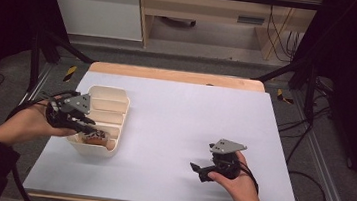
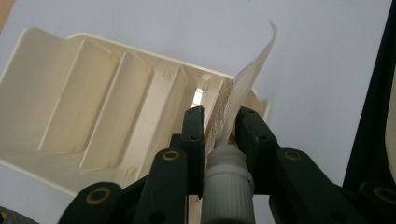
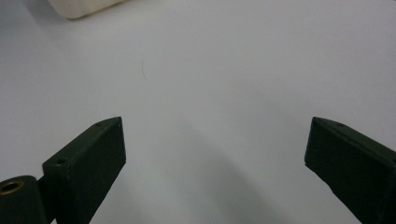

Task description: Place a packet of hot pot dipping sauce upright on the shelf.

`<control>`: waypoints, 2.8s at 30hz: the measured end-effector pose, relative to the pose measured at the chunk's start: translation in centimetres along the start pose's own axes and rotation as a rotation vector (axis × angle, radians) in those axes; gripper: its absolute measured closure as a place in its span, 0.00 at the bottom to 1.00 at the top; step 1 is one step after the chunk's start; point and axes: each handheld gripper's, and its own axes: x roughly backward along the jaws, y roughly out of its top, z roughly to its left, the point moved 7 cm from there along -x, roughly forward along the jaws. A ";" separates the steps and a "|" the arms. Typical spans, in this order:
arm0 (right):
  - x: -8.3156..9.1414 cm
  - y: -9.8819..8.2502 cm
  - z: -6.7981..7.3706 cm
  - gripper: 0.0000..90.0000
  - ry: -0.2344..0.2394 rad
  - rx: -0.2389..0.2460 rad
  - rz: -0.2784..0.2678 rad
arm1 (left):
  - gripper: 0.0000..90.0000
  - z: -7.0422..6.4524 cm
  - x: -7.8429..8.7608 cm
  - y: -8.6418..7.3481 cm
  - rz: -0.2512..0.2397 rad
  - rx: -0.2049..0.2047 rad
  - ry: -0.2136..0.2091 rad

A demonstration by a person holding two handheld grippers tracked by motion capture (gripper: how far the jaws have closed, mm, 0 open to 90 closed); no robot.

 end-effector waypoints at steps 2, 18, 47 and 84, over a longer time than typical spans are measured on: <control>0.0 0.0 0.0 0.06 0.001 0.000 -0.001 | 0.81 0.0 0.0 -0.2 0.005 0.002 0.000; -0.1 -0.1 0.1 0.06 0.001 0.004 0.006 | 0.81 0.5 0.2 -2.3 0.018 0.014 0.014; -0.2 -0.1 0.2 0.06 0.007 0.008 0.012 | 0.10 0.9 1.4 -1.4 -0.090 0.045 0.155; 0.7 -0.3 -0.7 0.06 -0.055 -0.002 -0.004 | 0.07 -7.3 -6.1 11.5 -0.226 -0.024 0.113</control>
